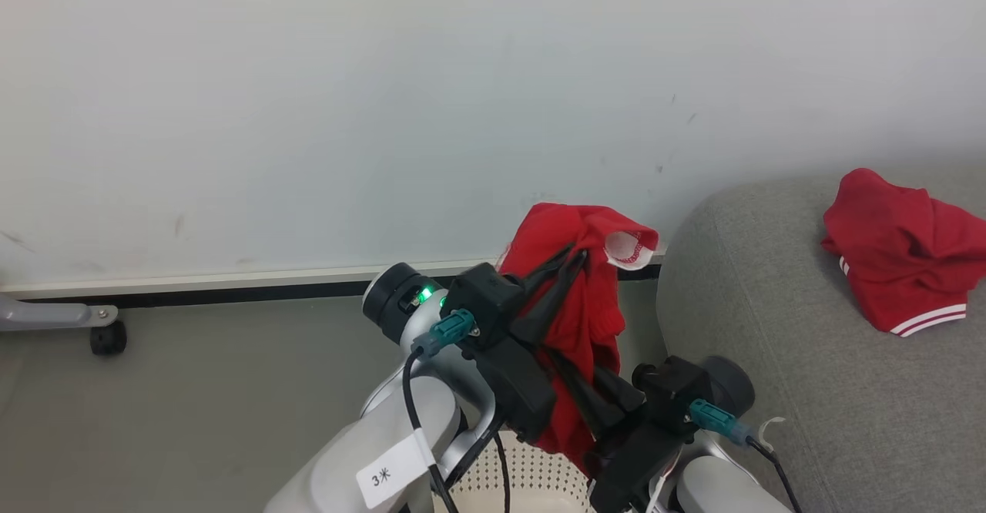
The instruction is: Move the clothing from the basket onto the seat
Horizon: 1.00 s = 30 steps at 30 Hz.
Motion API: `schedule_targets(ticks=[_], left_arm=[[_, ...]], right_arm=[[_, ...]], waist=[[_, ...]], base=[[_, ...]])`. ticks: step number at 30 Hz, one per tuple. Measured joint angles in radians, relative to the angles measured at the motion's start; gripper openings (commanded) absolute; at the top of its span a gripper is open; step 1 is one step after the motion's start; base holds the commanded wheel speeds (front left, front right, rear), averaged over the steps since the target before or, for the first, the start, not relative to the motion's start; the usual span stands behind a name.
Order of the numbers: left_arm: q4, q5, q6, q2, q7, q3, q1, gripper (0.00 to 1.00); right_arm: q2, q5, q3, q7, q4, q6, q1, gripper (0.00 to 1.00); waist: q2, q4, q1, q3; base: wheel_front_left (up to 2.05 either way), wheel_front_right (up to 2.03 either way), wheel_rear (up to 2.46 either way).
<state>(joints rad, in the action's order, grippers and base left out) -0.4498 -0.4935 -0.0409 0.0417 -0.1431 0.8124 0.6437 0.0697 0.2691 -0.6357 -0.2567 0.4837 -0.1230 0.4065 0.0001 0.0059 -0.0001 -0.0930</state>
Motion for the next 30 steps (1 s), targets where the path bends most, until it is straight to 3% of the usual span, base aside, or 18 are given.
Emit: schedule_targets(ticks=[4,5,7,8,9,10,17,30], left_arm=[[-0.004,-0.007,0.025,0.002,0.010,-0.035,-0.028,0.01],[-0.003,-0.008,0.033,0.004,0.010,-0.040,-0.034,0.09],[-0.003,-0.011,0.039,0.010,0.010,-0.048,-0.043,0.41],[-0.003,-0.014,0.044,0.013,0.009,-0.054,-0.047,0.46],[-0.002,-0.016,0.049,0.017,0.009,-0.059,-0.052,0.78],[0.000,-0.016,0.054,0.020,0.009,-0.063,-0.058,1.00],[0.008,-0.030,0.076,0.033,-0.006,-0.082,-0.099,1.00],[0.045,-0.051,0.085,0.048,-0.045,-0.083,-0.178,1.00]], right_arm=[[0.000,0.005,0.000,0.000,-0.010,0.000,0.002,0.00],[0.001,0.005,0.003,0.000,-0.016,0.000,0.003,0.00],[0.007,0.005,0.014,0.000,-0.027,0.000,0.006,0.00],[0.013,0.005,0.019,0.000,-0.032,0.000,0.008,0.00],[0.022,0.005,0.026,0.000,-0.039,0.000,0.009,0.00],[0.032,0.005,0.034,0.000,-0.047,0.000,0.009,0.00],[0.095,0.005,0.088,0.000,-0.094,0.003,0.009,0.00],[0.210,-0.001,0.171,0.000,-0.204,0.063,-0.038,0.00]], waist=[[0.0000,-0.007,0.0001,0.003],[0.0000,-0.010,0.0002,0.004],[0.0000,-0.017,0.0001,0.006],[0.0000,-0.021,0.0001,0.008],[0.0000,-0.025,0.0001,0.009],[0.0000,-0.030,0.0001,0.011],[0.0000,-0.067,0.0001,0.022],[0.0000,-0.176,0.0001,0.035]], base=[[0.00,0.00,0.00],[0.00,0.00,0.00],[0.00,0.00,0.00],[0.00,0.00,0.00],[0.00,0.00,0.00],[0.00,0.00,0.00],[0.00,0.00,0.00],[0.00,0.00,0.00]])
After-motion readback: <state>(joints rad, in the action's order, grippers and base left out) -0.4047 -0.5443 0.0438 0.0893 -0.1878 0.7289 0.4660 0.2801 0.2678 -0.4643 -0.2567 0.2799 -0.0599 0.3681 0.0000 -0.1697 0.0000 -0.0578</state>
